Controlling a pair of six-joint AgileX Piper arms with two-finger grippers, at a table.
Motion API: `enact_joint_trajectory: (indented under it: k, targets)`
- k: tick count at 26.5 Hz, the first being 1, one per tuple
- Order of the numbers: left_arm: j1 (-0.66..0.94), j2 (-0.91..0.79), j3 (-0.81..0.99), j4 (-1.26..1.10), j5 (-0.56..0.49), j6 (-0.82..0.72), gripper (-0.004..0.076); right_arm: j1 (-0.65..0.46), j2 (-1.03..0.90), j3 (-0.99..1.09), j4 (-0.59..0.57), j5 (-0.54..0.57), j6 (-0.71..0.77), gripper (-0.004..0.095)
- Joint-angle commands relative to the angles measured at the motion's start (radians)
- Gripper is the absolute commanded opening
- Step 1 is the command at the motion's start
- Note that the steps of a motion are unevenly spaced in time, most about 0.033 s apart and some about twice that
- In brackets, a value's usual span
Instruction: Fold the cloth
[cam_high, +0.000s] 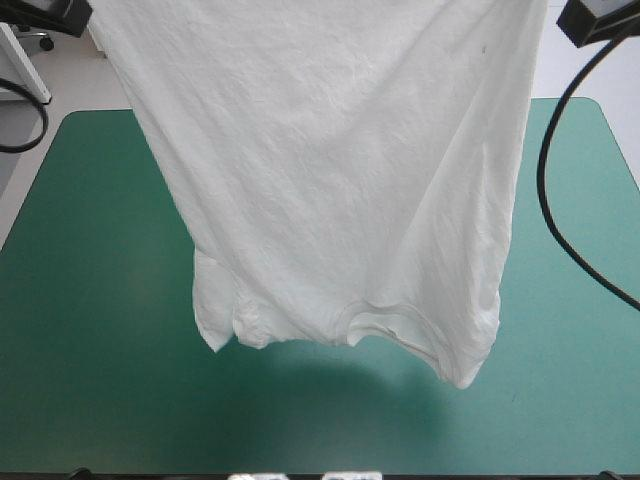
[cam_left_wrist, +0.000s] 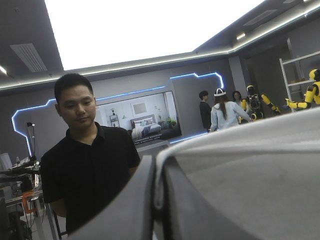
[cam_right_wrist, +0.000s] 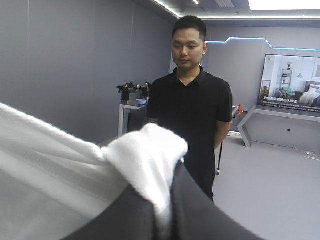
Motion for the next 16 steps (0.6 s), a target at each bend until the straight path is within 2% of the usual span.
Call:
enact_joint_trajectory:
  k: [1, 5, 9, 11, 12, 14, 16]
  targets:
    - [0.001, 0.040, -0.022, 0.039, -0.125, -0.017, -0.0009, -0.007, 0.029, -0.013, -0.057, -0.092, 0.009, -0.0017]
    - [0.001, 0.118, -0.022, 0.089, -0.196, -0.051, -0.0009, -0.007, 0.103, -0.013, -0.130, -0.136, 0.054, -0.0017]
    - [0.040, 0.208, -0.026, 0.138, -0.299, -0.147, -0.0008, -0.007, 0.186, -0.013, -0.230, -0.195, 0.126, -0.0017]
    - [0.090, 0.253, -0.026, 0.131, -0.391, -0.225, -0.0008, -0.010, 0.230, -0.015, -0.297, -0.249, 0.168, -0.0017]
    - [0.146, 0.291, -0.026, 0.131, -0.507, -0.321, -0.0009, -0.039, 0.265, -0.017, -0.329, -0.321, 0.194, -0.0017]
    - [0.216, 0.336, -0.057, 0.131, -0.619, -0.429, -0.0009, -0.117, 0.296, -0.017, -0.267, -0.417, 0.226, -0.0017]
    - [0.237, 0.378, -0.117, 0.131, -0.650, -0.475, -0.0009, -0.170, 0.313, -0.017, -0.210, -0.454, 0.226, -0.0017]
